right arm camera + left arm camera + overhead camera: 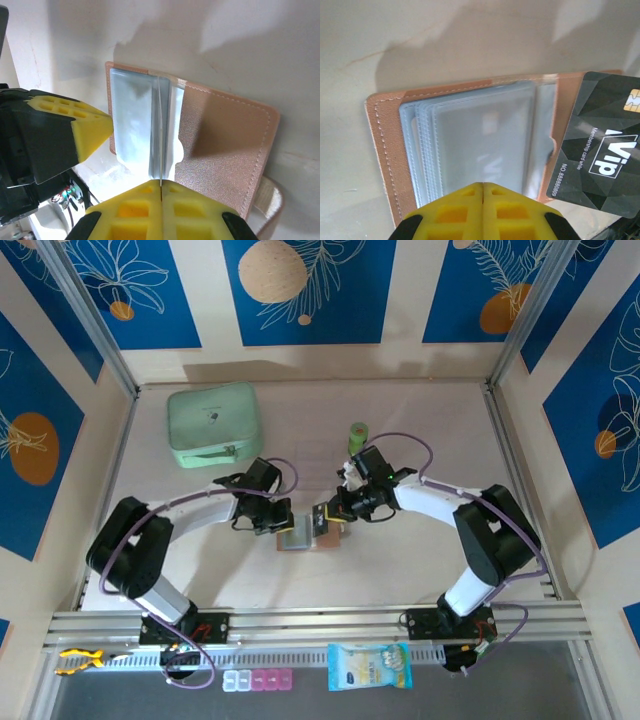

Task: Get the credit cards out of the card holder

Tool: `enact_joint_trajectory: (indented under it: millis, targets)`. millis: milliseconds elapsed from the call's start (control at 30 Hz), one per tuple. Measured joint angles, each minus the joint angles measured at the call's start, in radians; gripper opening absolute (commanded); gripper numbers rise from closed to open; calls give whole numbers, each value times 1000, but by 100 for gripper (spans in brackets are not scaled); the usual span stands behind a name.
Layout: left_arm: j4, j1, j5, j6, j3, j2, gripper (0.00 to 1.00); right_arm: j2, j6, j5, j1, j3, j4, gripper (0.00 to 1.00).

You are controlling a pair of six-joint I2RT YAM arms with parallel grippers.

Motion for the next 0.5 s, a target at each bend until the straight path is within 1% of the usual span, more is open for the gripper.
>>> enact_joint_trajectory:
  millis: [167,367,500]
  targets:
    - [2,6,-9,0,0,-37,9,-20,-158,34,0,89,-96,0]
    - [24,36,-18,0,-3,-84,9,-17,-436,98,0,229,-231,0]
    - [37,64,-24,0,-20,-116,9,16,-633,147,-6,312,-307,0]
